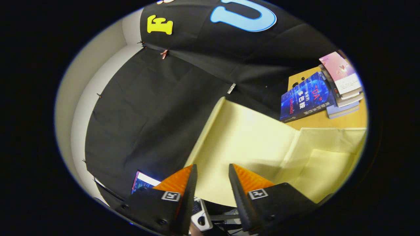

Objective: Open the storage box then place both shoes into the box .Put the left shoe in first, then the right shoe, with the right side of both shoes facing outward in a uniform manner.

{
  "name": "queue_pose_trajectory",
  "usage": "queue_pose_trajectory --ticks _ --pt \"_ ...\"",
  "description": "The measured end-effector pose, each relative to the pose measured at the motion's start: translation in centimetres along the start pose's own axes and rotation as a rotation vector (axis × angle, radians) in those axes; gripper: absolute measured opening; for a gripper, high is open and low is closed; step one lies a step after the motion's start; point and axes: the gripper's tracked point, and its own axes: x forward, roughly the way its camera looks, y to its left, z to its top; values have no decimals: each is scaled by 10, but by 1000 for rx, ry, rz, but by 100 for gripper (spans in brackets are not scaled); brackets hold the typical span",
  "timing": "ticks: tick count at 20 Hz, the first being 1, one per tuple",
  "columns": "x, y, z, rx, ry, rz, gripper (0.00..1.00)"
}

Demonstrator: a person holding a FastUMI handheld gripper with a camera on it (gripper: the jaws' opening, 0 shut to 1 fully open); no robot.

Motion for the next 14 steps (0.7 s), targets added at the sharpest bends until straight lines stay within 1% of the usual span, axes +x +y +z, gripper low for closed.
queue_pose_trajectory --ticks 1,2,3,5,6,8,9,11,14 --pt "-8 -2 0 -22 -4 -15 68" --pt "-17 -5 4 -46 -12 -32 76" --pt "-31 -10 7 -73 -25 -55 77" --pt "-63 -26 16 -134 -49 -129 80" --pt "-81 -34 20 -159 -62 -170 87" --pt "-123 -54 28 -212 -95 -271 87" --pt "-146 -66 32 -237 -109 -336 87" --pt "-191 -92 35 -283 -127 -467 90" --pt "-257 -134 23 -333 -92 -661 91"
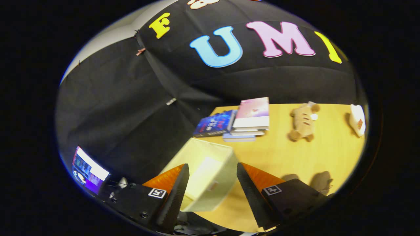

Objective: Open the storage box then place both shoes into the box .Put the left shoe in first, then the right shoe, with the right side of both shoes facing outward in a uniform manner.

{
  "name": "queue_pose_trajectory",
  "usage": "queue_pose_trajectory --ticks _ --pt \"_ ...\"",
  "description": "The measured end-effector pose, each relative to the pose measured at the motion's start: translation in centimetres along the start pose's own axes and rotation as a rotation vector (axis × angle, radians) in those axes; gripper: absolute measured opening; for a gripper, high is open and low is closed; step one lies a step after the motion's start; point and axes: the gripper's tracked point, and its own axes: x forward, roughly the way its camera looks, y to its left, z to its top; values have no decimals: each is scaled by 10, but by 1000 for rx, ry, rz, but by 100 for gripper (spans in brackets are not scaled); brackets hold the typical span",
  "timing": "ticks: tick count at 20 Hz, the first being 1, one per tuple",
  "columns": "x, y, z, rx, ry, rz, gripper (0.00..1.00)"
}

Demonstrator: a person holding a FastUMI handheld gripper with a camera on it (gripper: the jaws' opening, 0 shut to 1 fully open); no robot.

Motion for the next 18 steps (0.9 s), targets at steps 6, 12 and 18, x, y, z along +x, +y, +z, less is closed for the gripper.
queue_pose_trajectory --ticks 6,12,18 --pt "-25 -116 -79 -89 169 -276 91" --pt "-8 -180 -154 -51 348 -386 89" --pt "26 -207 -180 12 396 -423 52"
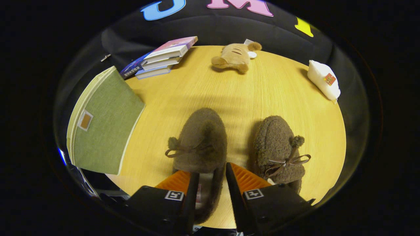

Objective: Open the storage box then place both shoes into the box .Put the left shoe in first, then the right shoe, with the right side of both shoes facing outward in a uniform manner.

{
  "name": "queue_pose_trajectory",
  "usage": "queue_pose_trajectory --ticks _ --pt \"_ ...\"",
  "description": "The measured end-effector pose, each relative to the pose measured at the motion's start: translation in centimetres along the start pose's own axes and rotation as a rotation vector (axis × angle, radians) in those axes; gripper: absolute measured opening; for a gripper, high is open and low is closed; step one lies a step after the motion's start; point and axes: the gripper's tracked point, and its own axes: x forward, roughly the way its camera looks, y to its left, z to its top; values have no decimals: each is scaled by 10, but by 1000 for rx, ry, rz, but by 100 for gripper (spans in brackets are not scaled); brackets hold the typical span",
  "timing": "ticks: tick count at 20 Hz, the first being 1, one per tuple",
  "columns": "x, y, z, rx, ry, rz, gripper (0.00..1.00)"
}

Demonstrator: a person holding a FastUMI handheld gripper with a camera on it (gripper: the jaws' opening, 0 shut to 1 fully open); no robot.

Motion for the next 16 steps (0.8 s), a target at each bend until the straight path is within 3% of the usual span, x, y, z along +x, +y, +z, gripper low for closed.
queue_pose_trajectory --ticks 3,4,11,16 --pt "8 -12 2 32 -2 -45 27" --pt "8 -9 2 54 -8 -37 8" --pt "-45 12 22 162 -64 8 5" --pt "-114 68 73 187 -133 79 5"
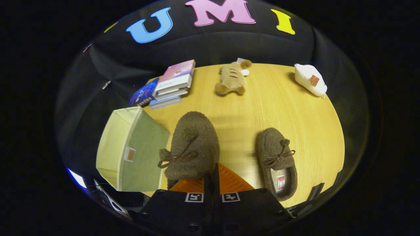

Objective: Open the storage box then place both shoes into the box .Put the left shoe in first, then the right shoe, with the right side of both shoes facing outward in a uniform manner.

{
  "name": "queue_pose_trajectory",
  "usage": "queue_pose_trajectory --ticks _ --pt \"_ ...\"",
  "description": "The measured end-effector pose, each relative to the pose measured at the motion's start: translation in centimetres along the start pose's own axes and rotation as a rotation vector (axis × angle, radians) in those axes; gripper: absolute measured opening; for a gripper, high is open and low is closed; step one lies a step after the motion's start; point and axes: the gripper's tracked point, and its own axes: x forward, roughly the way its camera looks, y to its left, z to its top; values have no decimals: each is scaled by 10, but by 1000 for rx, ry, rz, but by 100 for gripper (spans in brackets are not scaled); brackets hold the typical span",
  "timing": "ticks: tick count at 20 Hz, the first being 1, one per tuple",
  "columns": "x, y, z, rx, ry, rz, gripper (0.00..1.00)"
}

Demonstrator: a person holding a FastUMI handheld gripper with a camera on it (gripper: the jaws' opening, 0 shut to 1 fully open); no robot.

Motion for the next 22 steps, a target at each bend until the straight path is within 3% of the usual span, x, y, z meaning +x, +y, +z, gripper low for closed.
queue_pose_trajectory --ticks 5,10,14,20,22 --pt "-35 105 35 72 -6 149 5" --pt "-18 197 35 130 54 241 5" --pt "12 239 15 171 100 204 5" --pt "67 260 -8 253 165 122 5" --pt "76 271 -11 265 164 151 6"
